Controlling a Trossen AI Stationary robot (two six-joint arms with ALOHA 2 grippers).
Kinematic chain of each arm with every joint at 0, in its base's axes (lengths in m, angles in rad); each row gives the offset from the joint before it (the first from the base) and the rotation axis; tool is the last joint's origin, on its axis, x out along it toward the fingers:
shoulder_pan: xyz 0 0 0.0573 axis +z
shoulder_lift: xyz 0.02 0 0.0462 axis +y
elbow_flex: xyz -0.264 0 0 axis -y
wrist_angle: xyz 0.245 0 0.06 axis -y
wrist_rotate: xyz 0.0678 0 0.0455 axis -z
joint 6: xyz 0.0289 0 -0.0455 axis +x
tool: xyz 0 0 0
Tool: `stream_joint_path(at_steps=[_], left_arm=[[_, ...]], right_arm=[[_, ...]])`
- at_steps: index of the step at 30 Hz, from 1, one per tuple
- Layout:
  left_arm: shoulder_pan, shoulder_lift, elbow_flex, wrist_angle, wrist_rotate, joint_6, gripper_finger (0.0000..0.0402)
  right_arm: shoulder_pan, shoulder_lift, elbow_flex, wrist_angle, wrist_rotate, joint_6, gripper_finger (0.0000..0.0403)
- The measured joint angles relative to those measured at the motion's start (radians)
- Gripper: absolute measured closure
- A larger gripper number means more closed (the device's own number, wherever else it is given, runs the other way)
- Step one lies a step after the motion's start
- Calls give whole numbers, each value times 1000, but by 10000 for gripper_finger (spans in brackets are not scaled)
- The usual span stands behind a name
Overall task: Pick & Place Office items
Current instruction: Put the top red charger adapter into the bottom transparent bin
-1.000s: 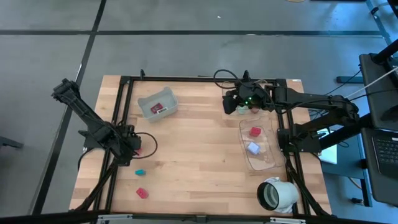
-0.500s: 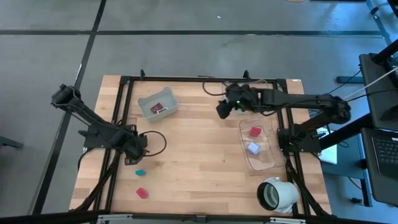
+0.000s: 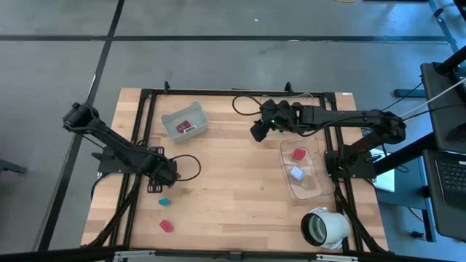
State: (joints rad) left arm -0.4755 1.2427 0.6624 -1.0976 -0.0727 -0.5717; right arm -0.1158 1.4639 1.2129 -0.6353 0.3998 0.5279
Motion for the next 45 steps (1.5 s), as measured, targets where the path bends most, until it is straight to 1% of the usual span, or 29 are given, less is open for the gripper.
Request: stream_joint_path(at_steps=[3, 5, 12, 16, 19, 21, 23, 27, 30, 33, 36, 38, 40, 43, 45], left_arm=[[9, 14, 0, 15, 39, 18, 150], [14, 15, 0, 31, 42, 18, 170], [14, 13, 1, 44, 47, 10, 280], [14, -2, 9, 44, 34, -16, 282], [14, -33, 35, 42, -7, -43, 282], [14, -61, 71, 41, -56, -55, 282], [14, -90, 120, 42, -126, -73, 282], [12, -142, 241, 62, -334, -114, 282], [5, -177, 312, 141, -509, -109, 282], [-13, -207, 338, 305, -662, -3, 282], [-26, -222, 334, 541, -749, 188, 282], [-31, -219, 325, 701, -767, 318, 282], [-38, -205, 325, 827, -762, 428, 282], [-43, -174, 324, 964, -743, 578, 282], [-48, -150, 324, 1042, -739, 649, 282]], right_arm=[[0, 0, 0, 0, -10, -10, 169], [0, 0, 0, 0, -23, -16, 169], [0, 0, 0, 0, -23, -19, 169], [0, 0, 0, 0, -25, -11, 169], [0, 0, 0, 0, -27, 7, 169], [0, -1, 0, 0, -27, 11, 169], [5, -1, 0, 1, -27, 11, 169], [32, -1, 0, 43, -27, -38, 169], [62, -1, 0, 127, -55, -104, 169], [99, -1, 0, 250, -103, -179, 169], [140, -1, 0, 382, -192, -264, 169], [168, -1, 0, 453, -242, -338, 169], [199, -1, 0, 510, -265, -419, 169], [250, -1, 0, 563, -269, -513, 169], [279, -1, 0, 595, -269, -551, 169]])
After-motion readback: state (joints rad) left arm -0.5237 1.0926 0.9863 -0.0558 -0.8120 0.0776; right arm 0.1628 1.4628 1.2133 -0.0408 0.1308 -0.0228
